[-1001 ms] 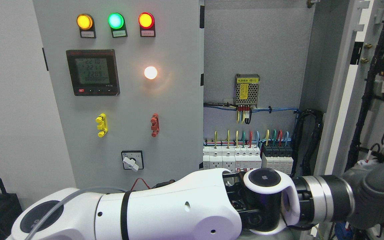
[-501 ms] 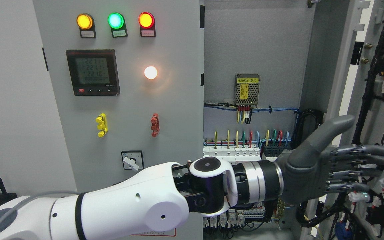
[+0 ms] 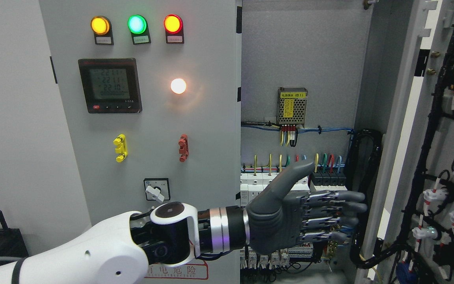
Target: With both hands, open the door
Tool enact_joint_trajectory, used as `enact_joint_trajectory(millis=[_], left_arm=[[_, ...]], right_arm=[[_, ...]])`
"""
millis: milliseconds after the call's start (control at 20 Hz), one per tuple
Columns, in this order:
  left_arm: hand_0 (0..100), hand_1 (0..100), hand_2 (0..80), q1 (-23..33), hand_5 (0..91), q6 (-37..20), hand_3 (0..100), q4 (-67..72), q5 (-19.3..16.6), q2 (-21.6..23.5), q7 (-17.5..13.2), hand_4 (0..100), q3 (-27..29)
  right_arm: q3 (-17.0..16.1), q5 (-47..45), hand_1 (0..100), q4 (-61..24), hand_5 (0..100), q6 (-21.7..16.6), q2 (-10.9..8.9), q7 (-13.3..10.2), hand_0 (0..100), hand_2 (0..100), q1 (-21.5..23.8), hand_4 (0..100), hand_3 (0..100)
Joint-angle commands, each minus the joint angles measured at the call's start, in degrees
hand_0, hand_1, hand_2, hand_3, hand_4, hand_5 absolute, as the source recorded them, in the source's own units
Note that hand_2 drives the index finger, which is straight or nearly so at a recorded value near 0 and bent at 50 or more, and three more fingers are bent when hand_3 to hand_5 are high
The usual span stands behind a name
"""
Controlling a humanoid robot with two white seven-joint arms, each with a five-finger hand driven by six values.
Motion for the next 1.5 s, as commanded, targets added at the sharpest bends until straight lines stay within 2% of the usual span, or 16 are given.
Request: enact_joint_trajectory(millis=[0,100,200,351,451,701,801,951,1152,1302,1452], left_arm=[[0,0,0.0,12.49,0.0,-0.06,0,-8.71,-4.61,21.33,-4.6,3,7.15],[0,0,0.0,15.66,0.0,0.03,0,-8.53,-4.61,25.63,-7.68,3,9.7],[0,0,0.0,18.83,0.0,0.03,0,-8.1,-4.78,28.97,-9.18,3,12.51],[0,0,0.0,27.42,0.0,0.03,0,-7.92,-6.8,33.11,-11.12,3,19.7],[0,0,0.0,36.11,0.0,-0.06,0,-7.13,-9.6,34.7,-11.56,3,26.38],[0,0,0.0,60.72,0.0,0.03,0,-1.16,-16.81,34.26,-13.32,3,46.24],[0,0,0.0,68.03,0.0,0.03,0,0.69,-20.41,34.18,-14.02,3,50.48],[0,0,0.0,74.02,0.0,0.03,0,3.06,-24.11,33.48,-14.02,3,53.04],[0,0,0.0,75.97,0.0,-0.06,0,7.36,-25.96,31.37,-14.02,3,53.74],[0,0,0.0,77.72,0.0,0.03,0,11.41,-29.21,29.26,-14.02,3,54.98],[0,0,0.0,82.81,0.0,-0.32,0,12.82,-29.57,29.6,-13.94,3,56.11]], right_arm=[[-0.07,0.0,0,0.0,0,-0.03,0.0,-0.03,11,0,-0.07,0,0],[0.02,0.0,0,0.0,0,-0.03,0.0,-0.03,11,0,-0.07,0,0],[0.02,0.0,0,0.0,0,0.06,0.0,-0.03,11,0,0.02,0,0],[0.02,0.0,0,0.0,0,-0.03,0.0,-0.03,11,0,0.02,0,0],[0.02,0.0,0,0.0,0,-0.03,0.0,-0.03,11,0,-0.07,0,0],[0.02,0.0,0,0.0,0,-0.03,0.0,-0.03,11,0,-0.07,0,0],[-0.07,0.0,0,0.0,0,-0.03,0.0,-0.03,11,0,0.01,0,0],[0.02,0.0,0,0.0,0,-0.03,0.0,-0.03,11,0,-0.07,0,0],[0.02,0.0,0,0.0,0,-0.03,0.0,-0.03,11,0,-0.07,0,0],[0.02,0.0,0,0.0,0,-0.03,0.0,-0.03,11,0,-0.07,0,0],[0.02,0.0,0,0.0,0,-0.03,0.0,-0.03,11,0,0.02,0,0]])
